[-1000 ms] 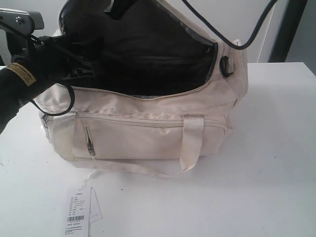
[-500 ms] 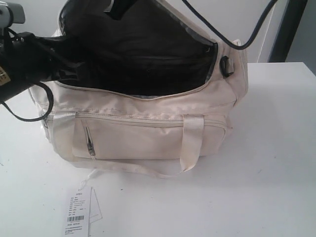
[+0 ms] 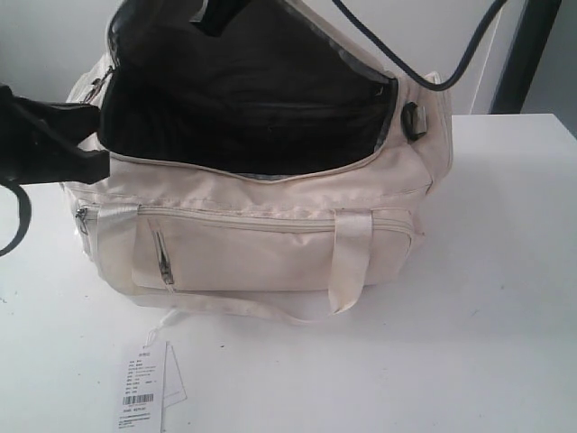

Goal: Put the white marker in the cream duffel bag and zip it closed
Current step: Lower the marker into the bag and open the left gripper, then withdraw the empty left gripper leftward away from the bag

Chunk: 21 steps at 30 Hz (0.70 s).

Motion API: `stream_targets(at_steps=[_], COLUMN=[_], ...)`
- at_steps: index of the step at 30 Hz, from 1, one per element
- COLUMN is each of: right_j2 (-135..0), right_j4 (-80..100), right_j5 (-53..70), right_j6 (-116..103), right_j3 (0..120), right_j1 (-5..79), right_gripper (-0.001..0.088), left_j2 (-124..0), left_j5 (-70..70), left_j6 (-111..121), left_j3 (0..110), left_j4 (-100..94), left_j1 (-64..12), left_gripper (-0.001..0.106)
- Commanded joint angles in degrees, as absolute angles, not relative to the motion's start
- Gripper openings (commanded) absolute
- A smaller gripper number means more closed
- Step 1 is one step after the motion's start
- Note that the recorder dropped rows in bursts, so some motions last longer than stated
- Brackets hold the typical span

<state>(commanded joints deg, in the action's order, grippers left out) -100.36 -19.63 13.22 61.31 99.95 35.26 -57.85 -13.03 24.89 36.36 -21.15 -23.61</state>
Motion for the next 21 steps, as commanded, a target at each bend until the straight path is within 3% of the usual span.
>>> stream_targets(at_steps=[12, 21], right_j2=[-100.36, -100.36], right_j4=[-19.63, -19.63], right_j5=[13.22, 13.22], right_j6=[61.31, 61.31], right_j3=[99.95, 99.95], right_j1=[35.26, 35.26], right_gripper=[0.0, 0.0], left_j2=[-54.37, -57.87], left_j5=[14.61, 41.81], left_j6=[21.4, 8.21], left_j3=[37.31, 47.53], left_j4=[-21.45, -17.04], left_j1=[-23.5, -22.63], left_gripper=[0.0, 0.0])
